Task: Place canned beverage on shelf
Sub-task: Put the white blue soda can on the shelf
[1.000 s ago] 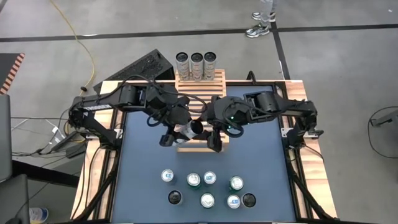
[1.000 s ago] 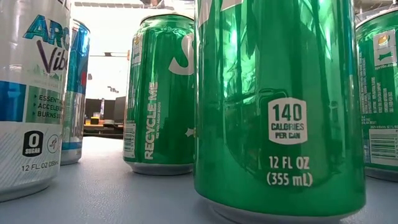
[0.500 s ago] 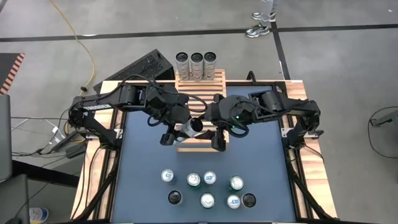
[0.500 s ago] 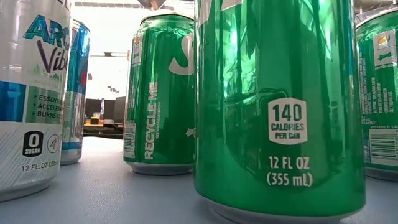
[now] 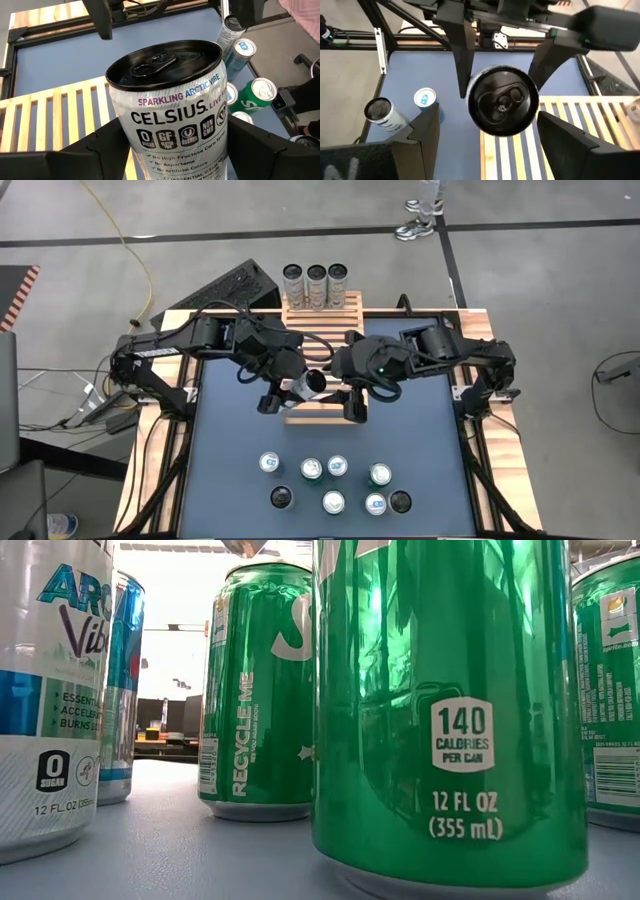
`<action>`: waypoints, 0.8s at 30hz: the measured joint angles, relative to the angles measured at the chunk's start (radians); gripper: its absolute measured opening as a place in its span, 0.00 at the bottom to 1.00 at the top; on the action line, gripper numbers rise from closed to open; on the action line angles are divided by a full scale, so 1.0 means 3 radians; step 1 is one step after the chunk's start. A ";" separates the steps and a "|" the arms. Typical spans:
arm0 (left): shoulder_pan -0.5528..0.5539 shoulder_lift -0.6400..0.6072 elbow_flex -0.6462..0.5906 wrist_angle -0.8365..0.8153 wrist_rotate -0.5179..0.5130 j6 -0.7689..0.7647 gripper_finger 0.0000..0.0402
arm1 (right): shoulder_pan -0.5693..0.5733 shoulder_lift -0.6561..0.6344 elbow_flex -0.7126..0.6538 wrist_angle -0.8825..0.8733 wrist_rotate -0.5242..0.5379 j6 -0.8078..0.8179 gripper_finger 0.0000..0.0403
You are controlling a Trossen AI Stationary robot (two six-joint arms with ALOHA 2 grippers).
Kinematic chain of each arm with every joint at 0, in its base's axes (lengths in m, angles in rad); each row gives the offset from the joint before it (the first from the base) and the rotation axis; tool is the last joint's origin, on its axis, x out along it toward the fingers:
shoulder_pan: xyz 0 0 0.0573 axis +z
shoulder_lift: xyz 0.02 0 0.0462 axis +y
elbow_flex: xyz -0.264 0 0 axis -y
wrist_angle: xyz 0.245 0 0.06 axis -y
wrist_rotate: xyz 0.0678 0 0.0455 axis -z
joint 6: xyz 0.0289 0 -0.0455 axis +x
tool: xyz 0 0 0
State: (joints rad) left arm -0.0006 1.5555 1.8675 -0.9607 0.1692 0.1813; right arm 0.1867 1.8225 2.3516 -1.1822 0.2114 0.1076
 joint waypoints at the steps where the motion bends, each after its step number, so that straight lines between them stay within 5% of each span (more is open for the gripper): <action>1: 0.0000 0.0000 0.0000 0.0002 0.0000 0.0013 0.65 | 0.0001 0.0000 0.0000 0.0016 0.0000 -0.0031 0.69; 10: -0.0117 0.0000 0.0000 0.0033 -0.0004 0.0216 0.65 | -0.0126 0.0001 0.0000 0.0080 -0.0370 -0.0136 0.69; 14: -0.0190 0.0000 -0.0001 0.0092 -0.0266 0.0318 0.65 | -0.0154 0.0049 0.0000 0.0127 -0.0462 -0.0197 0.69; 24: -0.0182 0.0006 -0.0003 0.0146 -0.0404 0.0363 0.65 | -0.0100 0.0104 -0.0001 0.0022 -0.0411 -0.0659 0.69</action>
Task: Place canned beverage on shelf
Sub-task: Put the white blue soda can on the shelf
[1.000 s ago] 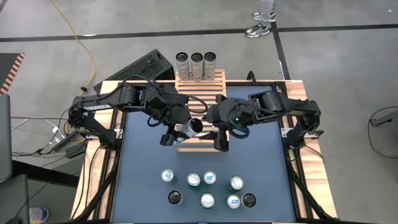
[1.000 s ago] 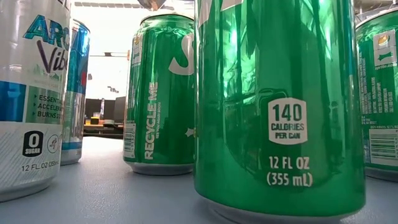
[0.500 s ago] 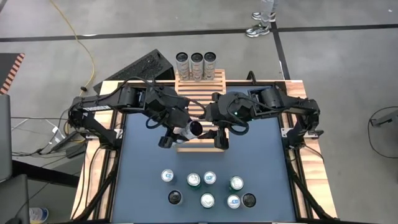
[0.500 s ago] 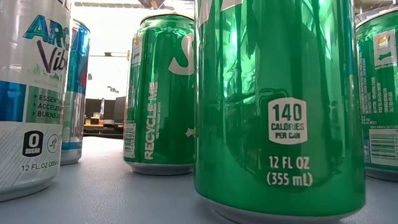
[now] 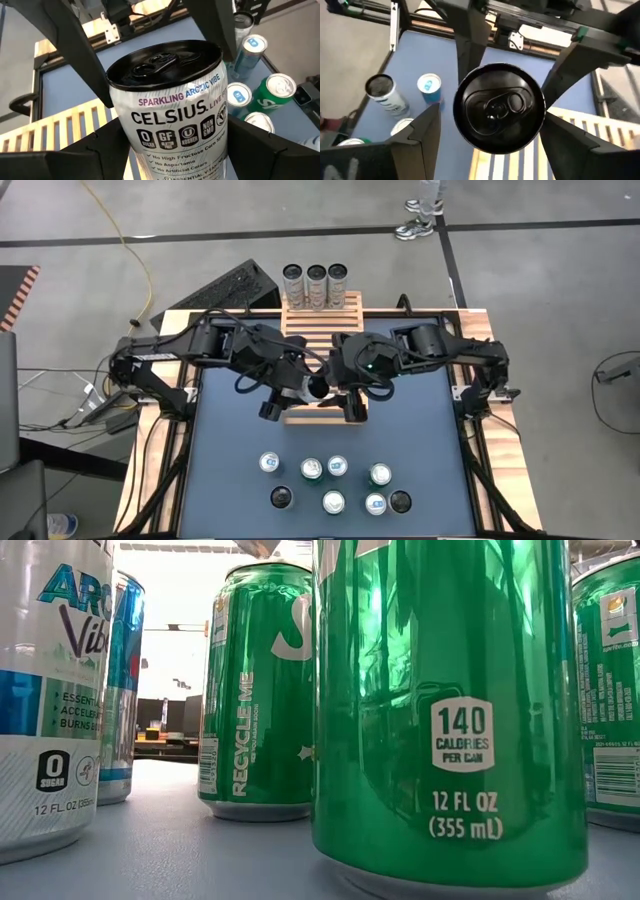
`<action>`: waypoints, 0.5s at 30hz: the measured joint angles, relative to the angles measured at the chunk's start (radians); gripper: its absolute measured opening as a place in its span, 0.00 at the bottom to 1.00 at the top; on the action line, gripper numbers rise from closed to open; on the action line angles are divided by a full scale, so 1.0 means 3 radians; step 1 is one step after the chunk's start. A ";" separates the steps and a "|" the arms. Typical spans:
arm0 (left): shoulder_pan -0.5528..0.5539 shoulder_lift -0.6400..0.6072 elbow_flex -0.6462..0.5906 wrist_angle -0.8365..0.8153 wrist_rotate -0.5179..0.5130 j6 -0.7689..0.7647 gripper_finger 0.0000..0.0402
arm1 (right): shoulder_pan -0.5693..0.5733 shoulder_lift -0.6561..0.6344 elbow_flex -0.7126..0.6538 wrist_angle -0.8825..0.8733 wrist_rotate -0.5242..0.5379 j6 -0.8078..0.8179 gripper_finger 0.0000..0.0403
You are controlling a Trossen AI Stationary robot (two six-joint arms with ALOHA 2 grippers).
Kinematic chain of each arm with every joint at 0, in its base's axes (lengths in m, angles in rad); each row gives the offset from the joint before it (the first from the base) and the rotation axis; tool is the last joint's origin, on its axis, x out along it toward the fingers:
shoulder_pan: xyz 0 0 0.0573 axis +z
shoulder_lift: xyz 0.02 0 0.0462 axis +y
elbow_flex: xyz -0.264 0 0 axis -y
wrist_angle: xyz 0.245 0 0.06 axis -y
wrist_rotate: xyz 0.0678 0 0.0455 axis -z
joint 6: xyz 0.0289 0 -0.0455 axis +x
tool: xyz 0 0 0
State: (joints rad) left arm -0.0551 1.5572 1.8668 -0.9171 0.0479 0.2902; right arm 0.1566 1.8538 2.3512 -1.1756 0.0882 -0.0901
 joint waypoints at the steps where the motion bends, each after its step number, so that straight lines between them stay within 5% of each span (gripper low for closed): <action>1: 0.0001 -0.0001 0.0000 0.0001 0.0000 -0.0016 0.65 | 0.0000 0.0000 0.0000 0.0013 0.0034 -0.0039 0.69; 15: 0.0007 -0.0003 0.0000 0.0006 0.0073 -0.0096 0.65 | 0.0058 0.0003 0.0000 0.0063 0.0203 -0.0096 0.69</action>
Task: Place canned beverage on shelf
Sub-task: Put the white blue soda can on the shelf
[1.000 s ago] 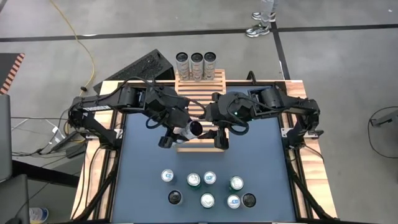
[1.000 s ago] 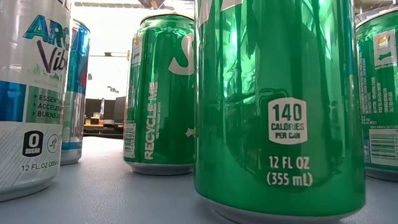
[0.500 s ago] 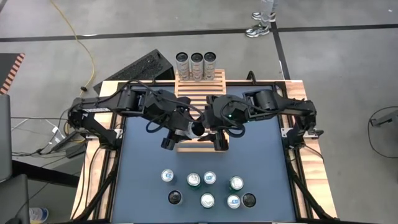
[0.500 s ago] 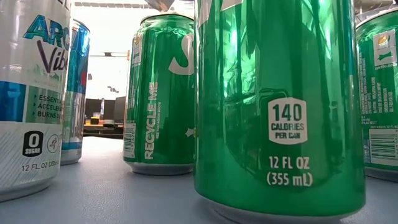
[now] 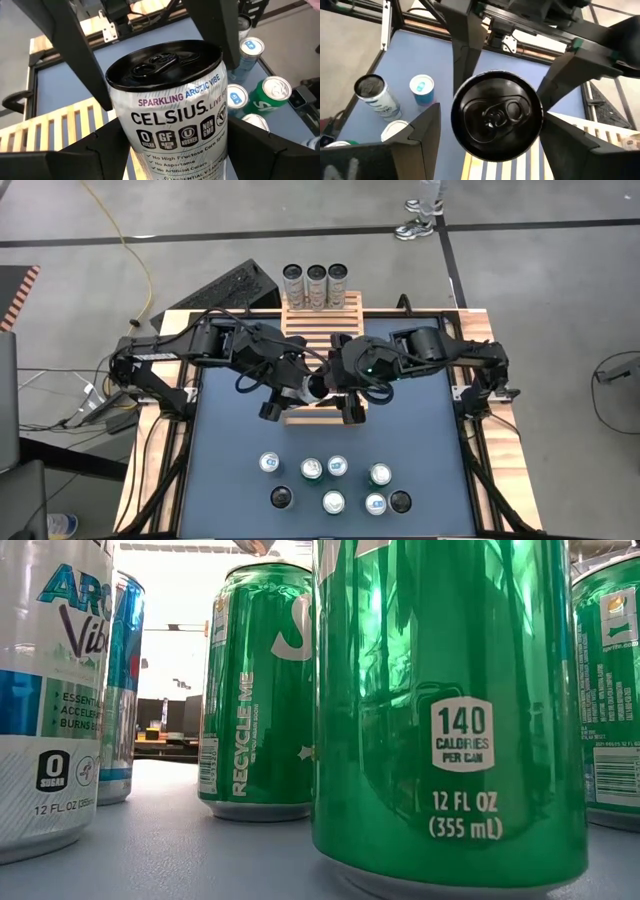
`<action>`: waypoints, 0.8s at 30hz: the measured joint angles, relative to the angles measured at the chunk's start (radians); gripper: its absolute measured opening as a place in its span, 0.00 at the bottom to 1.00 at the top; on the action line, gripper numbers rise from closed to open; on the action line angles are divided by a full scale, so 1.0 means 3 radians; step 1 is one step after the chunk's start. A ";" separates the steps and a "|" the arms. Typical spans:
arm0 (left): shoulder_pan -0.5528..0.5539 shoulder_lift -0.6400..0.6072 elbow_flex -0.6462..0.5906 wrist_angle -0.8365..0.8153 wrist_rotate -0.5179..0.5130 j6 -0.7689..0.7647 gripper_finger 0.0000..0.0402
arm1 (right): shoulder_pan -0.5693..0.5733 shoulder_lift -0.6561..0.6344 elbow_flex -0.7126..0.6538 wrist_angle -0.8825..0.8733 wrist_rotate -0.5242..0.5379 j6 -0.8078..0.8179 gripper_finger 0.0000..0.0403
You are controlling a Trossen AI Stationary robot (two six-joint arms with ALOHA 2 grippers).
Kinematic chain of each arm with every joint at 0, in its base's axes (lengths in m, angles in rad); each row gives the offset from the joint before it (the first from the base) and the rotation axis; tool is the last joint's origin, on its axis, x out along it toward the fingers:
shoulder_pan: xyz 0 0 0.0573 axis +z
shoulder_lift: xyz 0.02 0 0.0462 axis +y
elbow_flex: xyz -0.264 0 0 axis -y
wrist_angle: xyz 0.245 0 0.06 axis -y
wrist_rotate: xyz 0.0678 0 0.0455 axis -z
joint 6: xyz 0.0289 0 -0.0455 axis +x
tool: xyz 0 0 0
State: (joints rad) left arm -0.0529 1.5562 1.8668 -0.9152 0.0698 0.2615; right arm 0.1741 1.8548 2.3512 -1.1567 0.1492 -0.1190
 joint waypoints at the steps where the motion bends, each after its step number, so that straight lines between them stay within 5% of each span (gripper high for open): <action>1: 0.0000 0.0000 0.0000 0.0014 0.0005 0.0001 0.65 | 0.0008 -0.0001 0.0000 -0.0006 0.0027 -0.0018 0.69; 19: 0.0002 0.0000 -0.0001 0.0104 0.0010 0.0048 0.65 | -0.0039 0.0057 0.0003 0.0010 0.0069 0.0056 0.68; 24: 0.0002 0.0000 -0.0001 0.0014 -0.0004 0.0074 0.65 | -0.0038 0.0092 0.0000 0.0007 0.0120 0.0051 0.60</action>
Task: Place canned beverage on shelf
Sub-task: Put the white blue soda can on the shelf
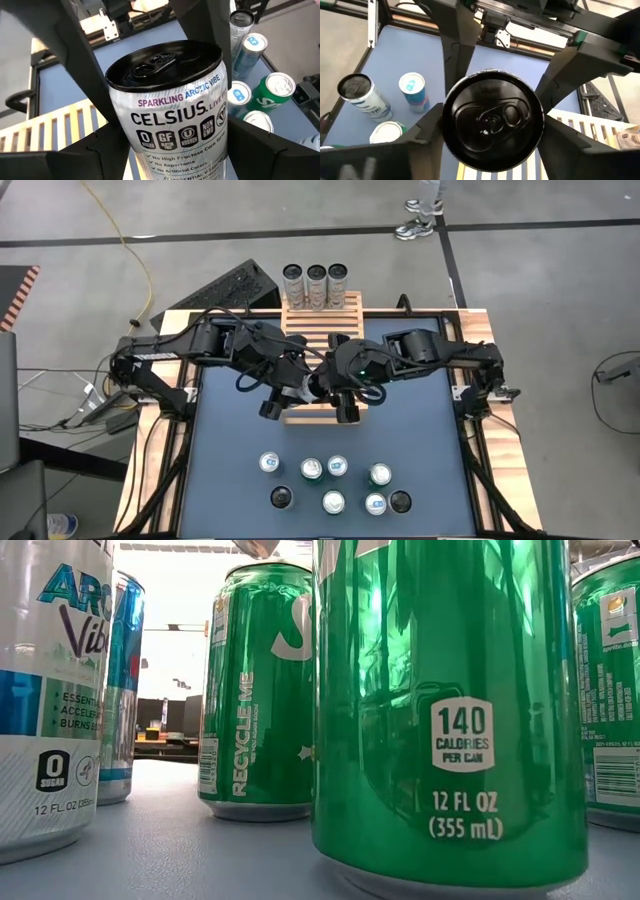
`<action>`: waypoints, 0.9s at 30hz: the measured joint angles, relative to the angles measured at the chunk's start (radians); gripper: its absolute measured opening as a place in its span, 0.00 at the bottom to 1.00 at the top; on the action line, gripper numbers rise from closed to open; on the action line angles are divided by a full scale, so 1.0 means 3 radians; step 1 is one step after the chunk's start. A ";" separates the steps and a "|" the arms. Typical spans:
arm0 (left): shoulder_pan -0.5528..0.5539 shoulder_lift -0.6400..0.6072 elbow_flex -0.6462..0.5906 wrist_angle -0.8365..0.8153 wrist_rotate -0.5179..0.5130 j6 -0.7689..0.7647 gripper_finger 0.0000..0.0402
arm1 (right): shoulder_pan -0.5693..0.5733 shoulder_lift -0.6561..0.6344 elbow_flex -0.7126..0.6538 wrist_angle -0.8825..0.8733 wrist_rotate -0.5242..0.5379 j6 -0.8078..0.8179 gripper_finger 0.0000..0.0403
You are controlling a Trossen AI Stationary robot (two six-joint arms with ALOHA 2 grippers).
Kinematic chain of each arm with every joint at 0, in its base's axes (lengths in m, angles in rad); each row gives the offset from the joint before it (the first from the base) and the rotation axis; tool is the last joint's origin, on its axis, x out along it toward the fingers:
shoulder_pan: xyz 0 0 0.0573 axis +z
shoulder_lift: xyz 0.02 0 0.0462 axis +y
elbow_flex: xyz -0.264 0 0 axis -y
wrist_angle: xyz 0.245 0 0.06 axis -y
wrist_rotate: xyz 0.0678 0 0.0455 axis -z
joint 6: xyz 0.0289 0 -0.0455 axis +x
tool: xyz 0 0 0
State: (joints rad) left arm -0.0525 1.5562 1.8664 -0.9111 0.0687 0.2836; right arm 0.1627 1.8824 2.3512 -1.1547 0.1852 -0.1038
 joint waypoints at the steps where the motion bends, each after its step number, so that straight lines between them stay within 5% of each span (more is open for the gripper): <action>1: 0.0000 0.0000 0.0000 0.0003 0.0000 0.0013 0.65 | 0.0001 -0.0003 0.0001 0.0007 0.0000 -0.0007 0.57; 6: 0.0004 0.0000 0.0000 -0.0033 0.0006 0.0036 0.65 | 0.0000 -0.0004 0.0003 -0.0013 -0.0004 -0.0050 0.39; 27: 0.0004 -0.0006 0.0353 -0.0498 -0.0394 -0.0556 0.79 | -0.0029 -0.0012 -0.0006 -0.0049 -0.0011 -0.0130 0.39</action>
State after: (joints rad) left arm -0.0513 1.5543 1.9721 -1.0604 -0.0494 0.1169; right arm 0.1541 1.8788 2.3493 -1.1692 0.1819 -0.1428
